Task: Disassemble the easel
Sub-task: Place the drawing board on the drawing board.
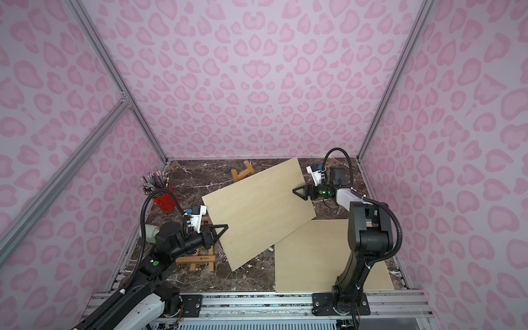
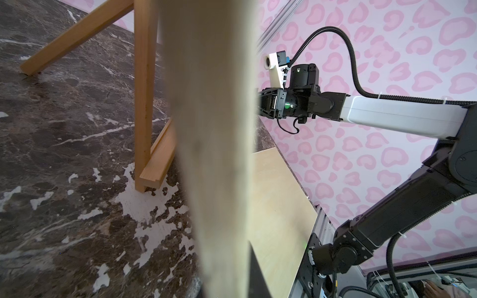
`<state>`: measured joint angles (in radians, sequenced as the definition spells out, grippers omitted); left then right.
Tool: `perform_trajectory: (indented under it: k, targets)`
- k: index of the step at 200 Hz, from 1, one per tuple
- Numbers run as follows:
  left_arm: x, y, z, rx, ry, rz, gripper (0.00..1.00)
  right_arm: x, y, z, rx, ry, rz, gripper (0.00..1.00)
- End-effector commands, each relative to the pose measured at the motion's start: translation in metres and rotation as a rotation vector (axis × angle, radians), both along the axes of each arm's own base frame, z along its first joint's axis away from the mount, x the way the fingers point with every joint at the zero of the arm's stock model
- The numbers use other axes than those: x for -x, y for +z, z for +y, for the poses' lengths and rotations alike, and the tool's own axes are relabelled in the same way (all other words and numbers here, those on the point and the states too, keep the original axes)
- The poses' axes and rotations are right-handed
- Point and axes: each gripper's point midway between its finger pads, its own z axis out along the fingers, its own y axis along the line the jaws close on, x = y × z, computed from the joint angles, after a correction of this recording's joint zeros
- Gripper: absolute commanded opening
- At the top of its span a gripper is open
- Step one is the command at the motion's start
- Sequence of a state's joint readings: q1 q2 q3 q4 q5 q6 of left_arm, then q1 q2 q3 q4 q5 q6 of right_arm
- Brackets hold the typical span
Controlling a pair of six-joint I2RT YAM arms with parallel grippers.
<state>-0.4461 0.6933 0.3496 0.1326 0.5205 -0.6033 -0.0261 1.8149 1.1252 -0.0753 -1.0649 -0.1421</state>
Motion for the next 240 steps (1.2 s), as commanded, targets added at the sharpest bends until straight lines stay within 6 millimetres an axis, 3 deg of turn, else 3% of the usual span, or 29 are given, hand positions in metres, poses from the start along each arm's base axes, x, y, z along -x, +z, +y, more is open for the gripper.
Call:
perform_trajectory:
  k: [1,42,84,129,195,220,240]
  targets:
    - [0.003,-0.001,-0.007,-0.026,-0.056,-0.001,0.02,0.052,0.026,0.033,-0.194,0.173,0.113,0.83]
    - [0.002,-0.005,-0.013,-0.023,-0.087,0.031,0.02,0.092,0.024,0.040,-0.206,0.123,0.191,0.83]
    - [0.003,-0.015,-0.013,-0.027,-0.090,0.059,0.02,0.136,-0.011,0.027,-0.166,-0.011,0.334,0.83]
    - [0.003,-0.023,-0.012,-0.036,-0.081,0.078,0.02,0.165,-0.024,0.015,-0.162,-0.109,0.405,0.83]
    - [-0.003,-0.042,-0.009,-0.070,-0.044,0.132,0.02,0.170,-0.027,0.003,-0.130,-0.222,0.440,0.84]
    - [-0.004,-0.052,-0.007,-0.096,-0.029,0.159,0.02,0.160,-0.020,-0.017,-0.082,-0.329,0.422,0.86]
    - [-0.006,-0.056,-0.007,-0.117,-0.033,0.168,0.02,0.145,-0.002,-0.032,-0.012,-0.398,0.359,0.86]
